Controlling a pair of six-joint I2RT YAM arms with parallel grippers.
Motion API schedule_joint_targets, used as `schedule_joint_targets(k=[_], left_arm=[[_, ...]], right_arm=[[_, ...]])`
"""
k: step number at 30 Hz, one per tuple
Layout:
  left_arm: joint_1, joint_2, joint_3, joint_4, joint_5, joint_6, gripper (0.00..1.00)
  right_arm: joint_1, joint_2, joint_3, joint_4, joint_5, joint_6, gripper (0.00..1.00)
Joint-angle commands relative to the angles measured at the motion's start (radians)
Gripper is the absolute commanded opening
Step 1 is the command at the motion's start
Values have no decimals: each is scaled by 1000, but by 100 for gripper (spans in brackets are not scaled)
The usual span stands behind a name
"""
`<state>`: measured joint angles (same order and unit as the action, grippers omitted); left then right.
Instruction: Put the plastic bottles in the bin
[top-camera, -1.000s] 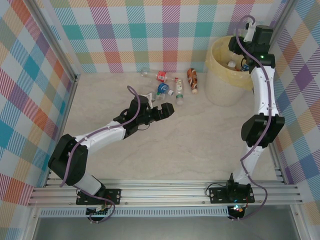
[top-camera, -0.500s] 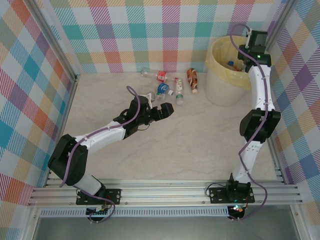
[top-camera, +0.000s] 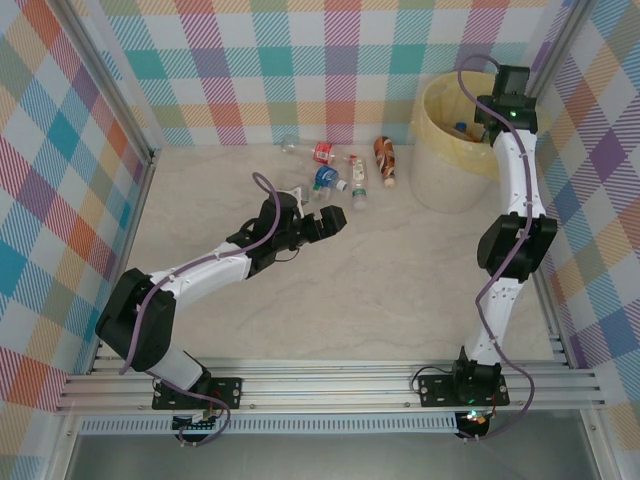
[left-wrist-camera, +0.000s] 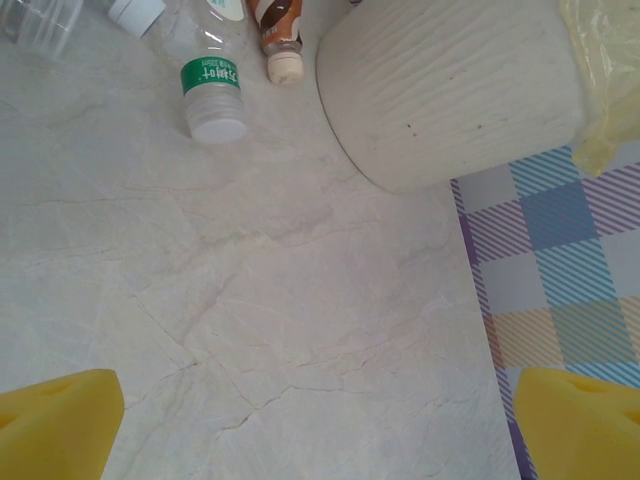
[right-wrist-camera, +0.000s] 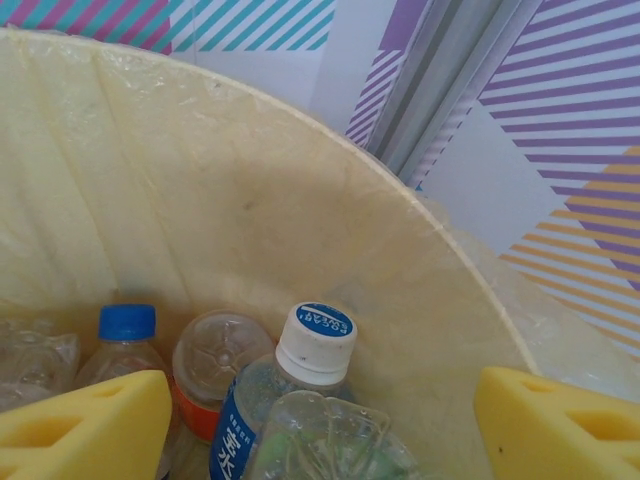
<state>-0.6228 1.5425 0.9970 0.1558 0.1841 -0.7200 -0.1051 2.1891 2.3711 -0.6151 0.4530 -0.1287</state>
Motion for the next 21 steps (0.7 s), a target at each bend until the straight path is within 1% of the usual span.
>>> schedule_joint_targets(k=[1, 5, 7, 9, 11, 15, 17, 21], left_arm=[[5, -17, -8, -22, -27, -19, 100], [5, -6, 3, -50, -52, -30, 100], [5, 4, 22, -95, -85, -30, 100], [5, 15, 48, -150, -125, -33, 100], [5, 35, 77, -194, -155, -34, 100], [8, 86, 150, -279, -215, -50, 100], [9, 117, 191, -314, -246, -70, 100], [9, 189, 284, -415, -341, -153, 100]], right_arm=[[5, -83, 28, -28, 10, 37, 84], [12, -148, -27, -36, -13, 101, 91], [14, -203, -83, -33, -58, 133, 100], [18, -262, -161, -14, -115, 168, 100], [21, -345, -262, 26, -202, 202, 100], [23, -515, -494, 136, -419, 289, 100], [24, -614, -640, 231, -532, 348, 100], [28, -802, -932, 454, -698, 507, 100]])
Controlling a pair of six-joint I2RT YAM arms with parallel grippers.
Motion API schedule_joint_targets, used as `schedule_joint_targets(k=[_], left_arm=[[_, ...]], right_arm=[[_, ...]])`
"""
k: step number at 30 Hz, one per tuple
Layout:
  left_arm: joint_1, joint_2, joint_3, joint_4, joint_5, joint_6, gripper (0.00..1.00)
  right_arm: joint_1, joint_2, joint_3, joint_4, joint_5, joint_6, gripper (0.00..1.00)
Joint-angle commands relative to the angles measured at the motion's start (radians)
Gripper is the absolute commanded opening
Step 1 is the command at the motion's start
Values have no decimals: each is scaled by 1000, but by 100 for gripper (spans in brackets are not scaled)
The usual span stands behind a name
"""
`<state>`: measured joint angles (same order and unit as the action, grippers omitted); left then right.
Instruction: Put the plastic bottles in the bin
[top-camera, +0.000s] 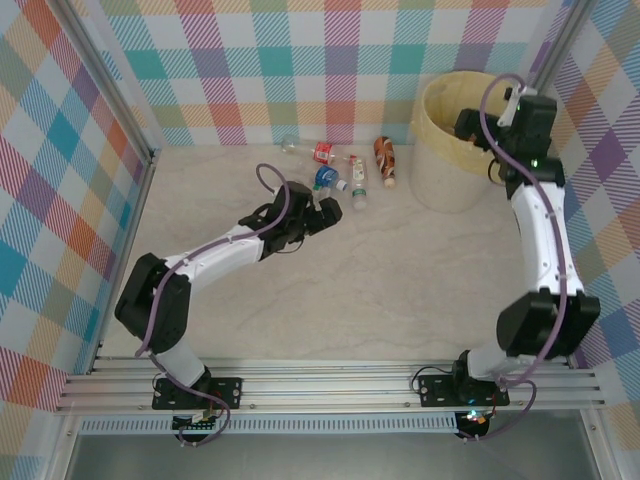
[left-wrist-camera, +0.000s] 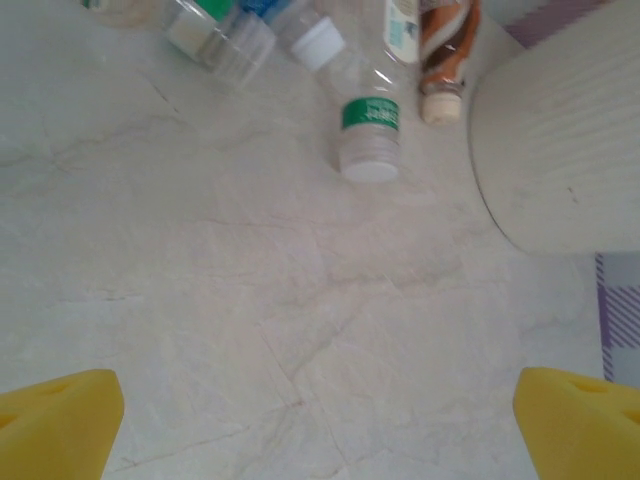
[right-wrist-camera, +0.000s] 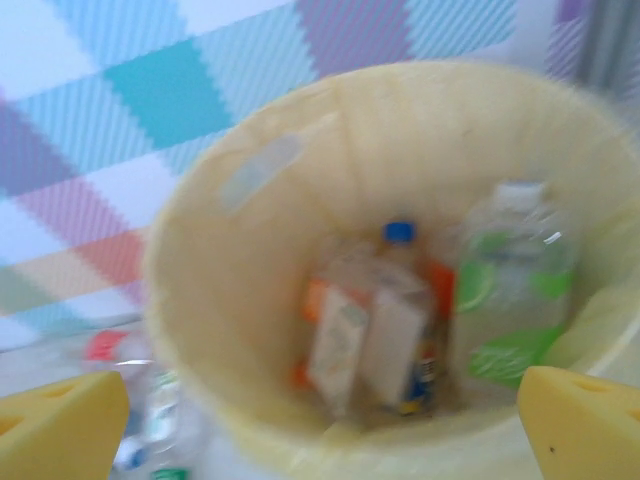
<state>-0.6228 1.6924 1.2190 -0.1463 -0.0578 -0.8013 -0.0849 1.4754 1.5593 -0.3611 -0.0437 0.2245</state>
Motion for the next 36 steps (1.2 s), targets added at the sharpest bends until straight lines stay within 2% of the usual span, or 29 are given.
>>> schedule_joint_targets(k=[1, 6, 8, 13, 21, 29, 34, 36], left_arm=[[9, 65, 94, -167, -131, -101, 100], [11, 220, 281, -304, -235, -209, 100], [10, 295, 363, -339, -275, -239, 100], [13, 440, 547, -394, -383, -310, 100], [29, 679, 843, -493, -478, -374, 96], [74, 807, 972, -488, -441, -373, 87], [106, 894, 1056, -450, -329, -306, 81], [109, 919, 1088, -475, -315, -293, 78]], right_arm=[[8, -130, -183, 248, -250, 187, 100], [18, -255, -419, 392, -386, 356, 100], [20, -271, -463, 383, -435, 391, 100], [20, -282, -475, 274, -510, 365, 100], [20, -326, -490, 257, -525, 367, 100], [20, -357, -487, 222, -503, 338, 100], [20, -354, -480, 210, -505, 346, 100], [21, -351, -476, 207, -507, 346, 100]])
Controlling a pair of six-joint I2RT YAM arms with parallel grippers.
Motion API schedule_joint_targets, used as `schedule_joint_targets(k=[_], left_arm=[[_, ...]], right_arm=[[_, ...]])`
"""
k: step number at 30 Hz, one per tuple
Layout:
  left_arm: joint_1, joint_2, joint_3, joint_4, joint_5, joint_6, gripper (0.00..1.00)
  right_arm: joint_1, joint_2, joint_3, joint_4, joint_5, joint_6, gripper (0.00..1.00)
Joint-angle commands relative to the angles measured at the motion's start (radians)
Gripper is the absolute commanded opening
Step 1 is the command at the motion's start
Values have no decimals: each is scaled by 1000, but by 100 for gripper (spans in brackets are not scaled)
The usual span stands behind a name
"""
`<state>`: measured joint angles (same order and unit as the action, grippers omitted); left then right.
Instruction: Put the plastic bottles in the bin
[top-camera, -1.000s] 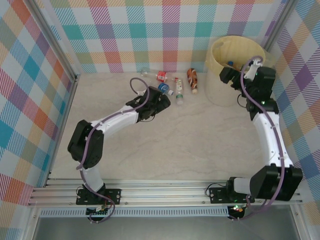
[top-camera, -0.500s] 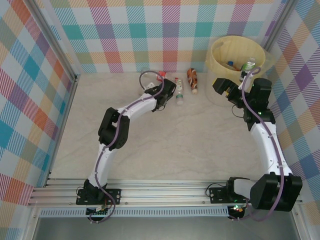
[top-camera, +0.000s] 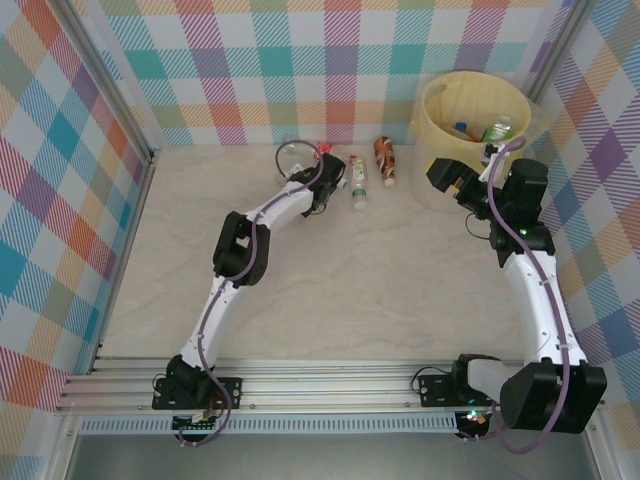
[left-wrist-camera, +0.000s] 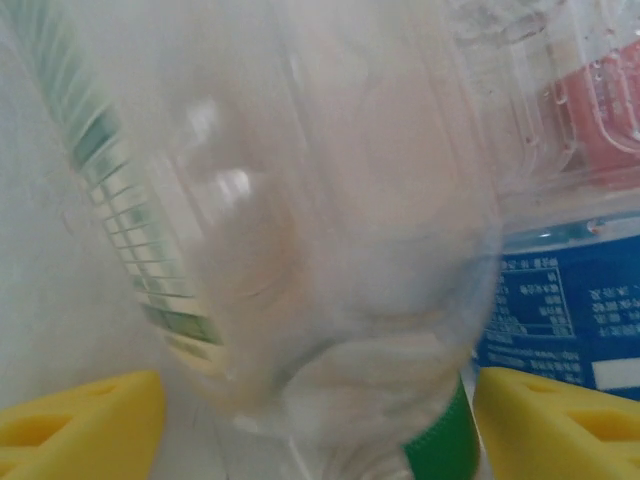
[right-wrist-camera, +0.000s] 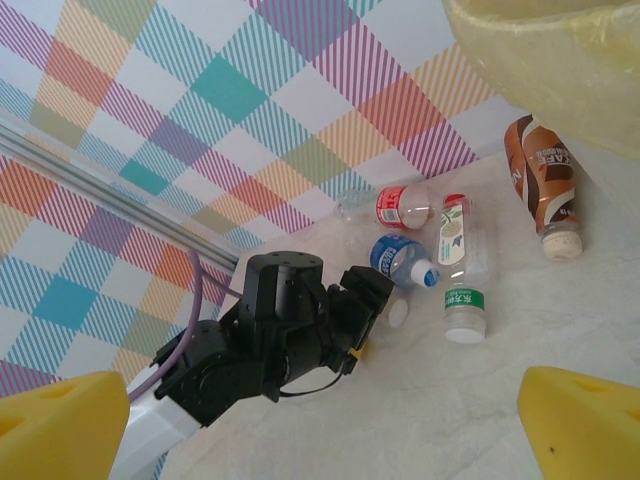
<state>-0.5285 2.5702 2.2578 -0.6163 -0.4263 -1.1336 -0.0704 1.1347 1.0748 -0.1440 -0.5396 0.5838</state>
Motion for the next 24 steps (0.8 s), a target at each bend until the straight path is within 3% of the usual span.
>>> schedule_joint_targets(k=[1, 5, 16, 24], left_arm=[[15, 43, 50, -15, 52, 44, 76], [15, 18, -1, -12, 47, 77, 61], [12, -230, -366, 159, 81, 202, 37], [10, -600, -829, 500, 310, 379, 23]], right_arm=[[6, -10, 9, -13, -12, -12, 100], [6, -10, 10, -16, -10, -11, 100], [7, 24, -5, 37, -60, 34, 100], [92, 67, -59, 155, -89, 106, 100]])
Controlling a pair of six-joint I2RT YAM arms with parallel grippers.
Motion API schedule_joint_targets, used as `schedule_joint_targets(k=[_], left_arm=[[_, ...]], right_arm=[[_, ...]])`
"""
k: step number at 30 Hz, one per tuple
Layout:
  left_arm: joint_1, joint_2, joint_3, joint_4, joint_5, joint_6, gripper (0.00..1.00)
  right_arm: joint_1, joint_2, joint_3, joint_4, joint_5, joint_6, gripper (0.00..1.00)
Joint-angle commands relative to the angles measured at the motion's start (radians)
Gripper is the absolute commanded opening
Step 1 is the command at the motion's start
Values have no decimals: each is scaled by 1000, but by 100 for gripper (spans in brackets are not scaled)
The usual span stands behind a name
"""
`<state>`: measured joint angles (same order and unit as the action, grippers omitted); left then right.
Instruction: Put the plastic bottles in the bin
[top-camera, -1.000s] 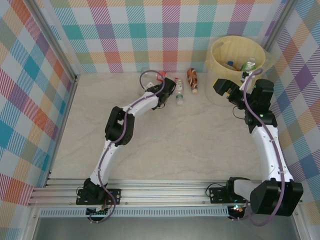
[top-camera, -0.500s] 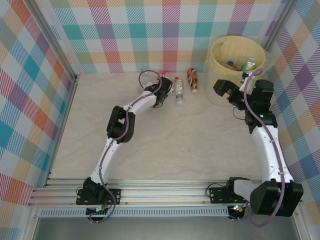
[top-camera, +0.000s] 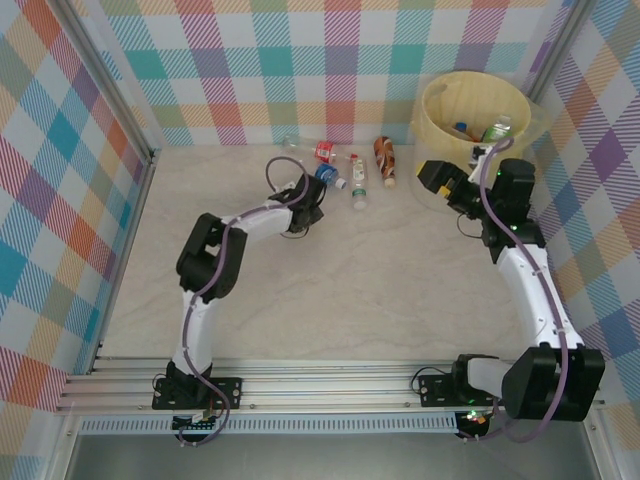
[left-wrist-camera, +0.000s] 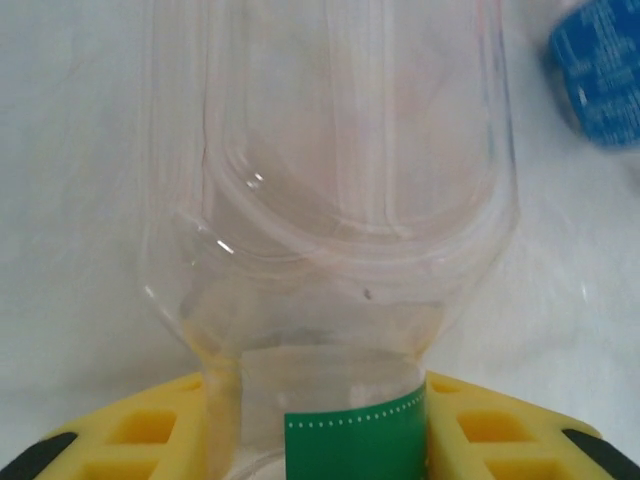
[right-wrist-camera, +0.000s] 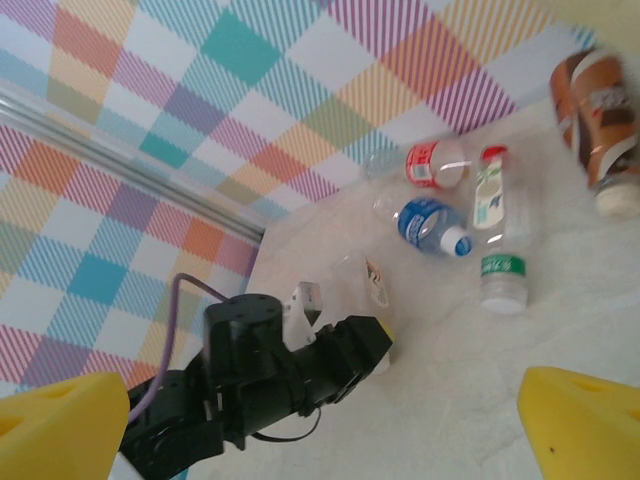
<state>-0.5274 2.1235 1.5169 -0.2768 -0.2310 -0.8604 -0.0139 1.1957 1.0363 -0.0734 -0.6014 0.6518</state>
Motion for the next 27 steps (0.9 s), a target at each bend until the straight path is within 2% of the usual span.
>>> schedule_joint_targets(k=[1, 3, 6, 11, 18, 22, 27], left_arm=[[7, -211, -144, 201, 160, 135, 23], [-1, -317, -239, 272, 245, 206, 24], [-20, -455, -320, 292, 351, 326, 24], [-65, -587, -352, 227, 423, 486, 25], [-136, -612, -289, 141, 402, 615, 24], [-165, -593, -256, 139, 398, 641, 24], [-174, -573, -245, 189, 460, 615, 24]], right_arm=[[51, 11, -26, 98, -16, 58, 100], [80, 24, -30, 116, 8, 99, 100], [115, 70, 14, 67, 29, 157, 100], [169, 181, 123, 54, -79, 225, 100], [239, 270, 231, 91, -126, 236, 100], [275, 317, 293, -24, -61, 192, 100], [287, 352, 294, -71, -14, 166, 100]])
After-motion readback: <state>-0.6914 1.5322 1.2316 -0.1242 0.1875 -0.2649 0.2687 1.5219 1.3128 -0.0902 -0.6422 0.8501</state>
